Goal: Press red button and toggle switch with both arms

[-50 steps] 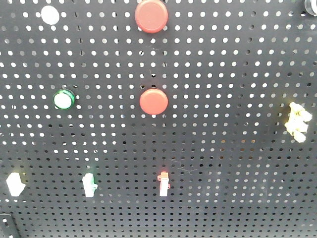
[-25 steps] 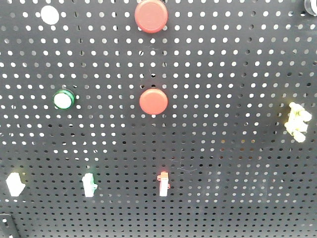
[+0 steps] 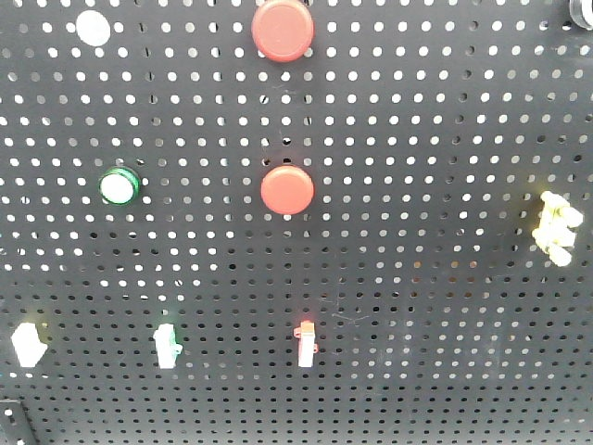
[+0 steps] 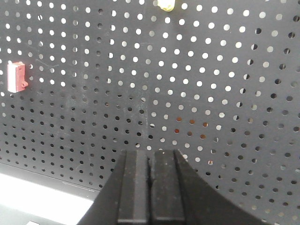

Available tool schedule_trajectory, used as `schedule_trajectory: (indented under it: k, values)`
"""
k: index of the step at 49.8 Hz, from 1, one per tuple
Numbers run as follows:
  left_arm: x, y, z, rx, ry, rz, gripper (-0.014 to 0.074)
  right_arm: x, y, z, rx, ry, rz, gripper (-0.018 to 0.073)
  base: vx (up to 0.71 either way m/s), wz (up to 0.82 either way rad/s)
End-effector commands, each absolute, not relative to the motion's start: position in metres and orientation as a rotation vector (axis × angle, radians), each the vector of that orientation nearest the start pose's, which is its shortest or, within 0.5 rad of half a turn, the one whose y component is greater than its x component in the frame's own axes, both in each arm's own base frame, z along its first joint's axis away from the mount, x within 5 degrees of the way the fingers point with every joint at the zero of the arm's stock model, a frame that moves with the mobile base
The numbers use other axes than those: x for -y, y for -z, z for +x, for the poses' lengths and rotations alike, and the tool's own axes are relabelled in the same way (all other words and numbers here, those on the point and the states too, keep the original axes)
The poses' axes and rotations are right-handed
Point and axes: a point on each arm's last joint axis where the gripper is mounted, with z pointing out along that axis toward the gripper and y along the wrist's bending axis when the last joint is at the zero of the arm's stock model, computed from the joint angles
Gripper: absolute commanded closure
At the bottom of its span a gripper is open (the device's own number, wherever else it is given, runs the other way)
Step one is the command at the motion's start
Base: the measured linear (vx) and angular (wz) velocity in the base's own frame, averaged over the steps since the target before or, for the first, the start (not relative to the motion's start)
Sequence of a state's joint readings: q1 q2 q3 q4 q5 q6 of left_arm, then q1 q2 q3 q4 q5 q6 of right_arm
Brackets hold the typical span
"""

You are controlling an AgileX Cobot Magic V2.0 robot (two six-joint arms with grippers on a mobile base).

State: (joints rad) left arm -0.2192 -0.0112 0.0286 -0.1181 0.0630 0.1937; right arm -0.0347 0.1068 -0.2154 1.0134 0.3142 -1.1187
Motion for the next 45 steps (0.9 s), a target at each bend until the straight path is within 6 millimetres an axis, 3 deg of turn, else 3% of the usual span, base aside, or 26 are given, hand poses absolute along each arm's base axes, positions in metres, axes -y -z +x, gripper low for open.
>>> schedule_trajectory:
  k: [1, 7, 13, 17, 25, 45]
  values:
    - [0.012, -0.195, 0.055, -1.491, 0.121, 0.212, 0.0594, -0.019, -0.270, 0.055, -1.509, -0.085, -0.213, 0.0562, 0.00, 0.00]
    - [0.012, -0.195, 0.055, -1.491, 0.121, 0.212, 0.0594, -0.019, -0.249, 0.057, -1.660, -0.155, -0.154, 0.0562, 0.00, 0.00]
    - [0.012, -0.195, 0.055, -1.491, 0.121, 0.212, 0.0594, -0.006, -0.228, 0.059, -1.755, -0.090, 0.007, 0.0562, 0.00, 0.00]
    - [0.012, -0.195, 0.055, -1.491, 0.121, 0.212, 0.0594, 0.001, -0.220, 0.060, -1.681, -0.081, 0.127, 0.0562, 0.00, 0.00]
    - [0.012, -0.195, 0.055, -1.491, 0.121, 0.212, 0.0594, 0.003, -0.195, 0.057, -1.545, -0.095, 0.161, 0.0562, 0.00, 0.00]
    - [0.012, -0.195, 0.055, -1.491, 0.121, 0.212, 0.0594, 0.003, -0.192, 0.056, -1.587, -0.085, 0.163, 0.0562, 0.00, 0.00]
